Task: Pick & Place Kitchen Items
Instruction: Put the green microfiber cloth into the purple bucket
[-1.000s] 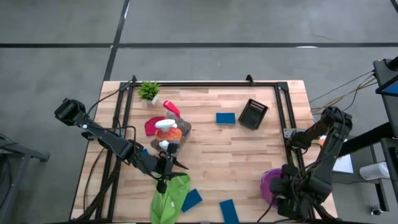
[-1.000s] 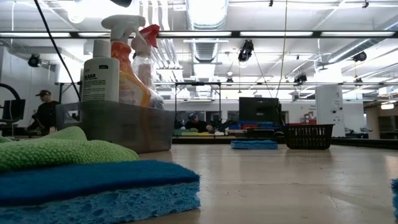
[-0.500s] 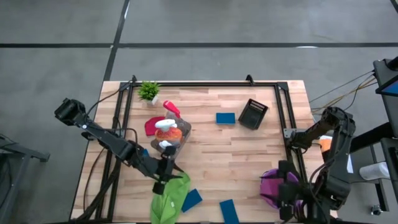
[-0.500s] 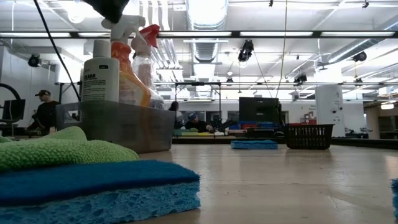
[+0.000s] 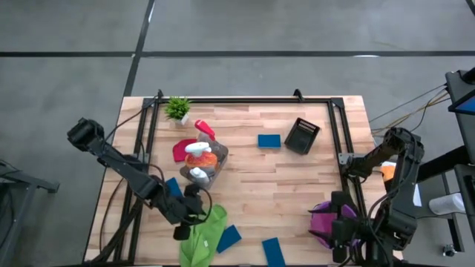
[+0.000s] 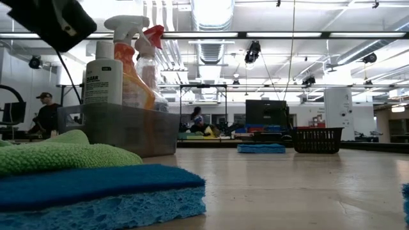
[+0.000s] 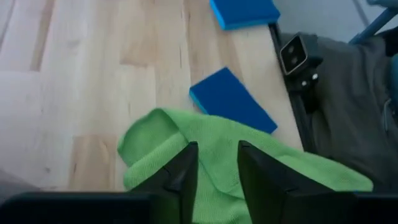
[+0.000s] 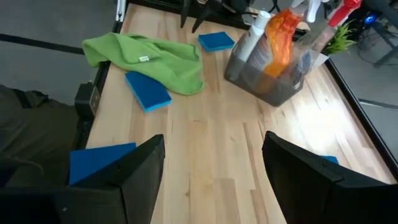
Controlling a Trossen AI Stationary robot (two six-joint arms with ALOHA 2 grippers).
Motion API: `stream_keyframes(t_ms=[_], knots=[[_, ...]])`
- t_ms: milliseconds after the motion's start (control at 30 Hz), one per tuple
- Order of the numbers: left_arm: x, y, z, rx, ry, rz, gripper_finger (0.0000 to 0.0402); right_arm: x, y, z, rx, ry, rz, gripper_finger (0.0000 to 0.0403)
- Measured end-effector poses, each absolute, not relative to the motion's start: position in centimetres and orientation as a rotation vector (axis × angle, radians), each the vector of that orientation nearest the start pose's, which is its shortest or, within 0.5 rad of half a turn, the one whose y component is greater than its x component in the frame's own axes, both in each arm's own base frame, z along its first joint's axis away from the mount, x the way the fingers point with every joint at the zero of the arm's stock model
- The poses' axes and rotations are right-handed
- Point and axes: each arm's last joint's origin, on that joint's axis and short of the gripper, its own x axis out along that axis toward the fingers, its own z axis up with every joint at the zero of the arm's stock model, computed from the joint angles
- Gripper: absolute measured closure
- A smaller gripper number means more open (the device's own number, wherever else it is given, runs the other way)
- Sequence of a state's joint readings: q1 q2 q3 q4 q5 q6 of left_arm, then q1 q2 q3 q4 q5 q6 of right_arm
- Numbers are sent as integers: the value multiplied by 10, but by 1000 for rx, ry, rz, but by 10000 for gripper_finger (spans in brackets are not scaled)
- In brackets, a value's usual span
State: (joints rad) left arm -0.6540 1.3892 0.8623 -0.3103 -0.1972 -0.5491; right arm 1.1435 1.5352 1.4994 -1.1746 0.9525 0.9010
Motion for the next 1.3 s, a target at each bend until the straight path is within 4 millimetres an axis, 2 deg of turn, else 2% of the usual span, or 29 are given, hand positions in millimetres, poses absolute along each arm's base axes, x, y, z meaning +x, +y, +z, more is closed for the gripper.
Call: stream_keyframes(t_ms=[333, 467, 700, 867, 1300], knots=[[233, -170, 197, -126, 927, -172, 136, 140, 252, 339, -176, 598, -103, 137], [237, -169, 186, -100, 948, -128, 103, 140, 252, 339, -176, 598, -103, 137], [248, -168, 155, -46, 1039, -75, 95, 140, 252, 339, -176, 599, -102, 137], [253, -165, 142, -24, 1077, -46, 95, 141, 252, 339, -176, 599, -103, 137], [249, -159, 143, -16, 1130, -7, 95, 141, 252, 339, -176, 599, -103, 137]])
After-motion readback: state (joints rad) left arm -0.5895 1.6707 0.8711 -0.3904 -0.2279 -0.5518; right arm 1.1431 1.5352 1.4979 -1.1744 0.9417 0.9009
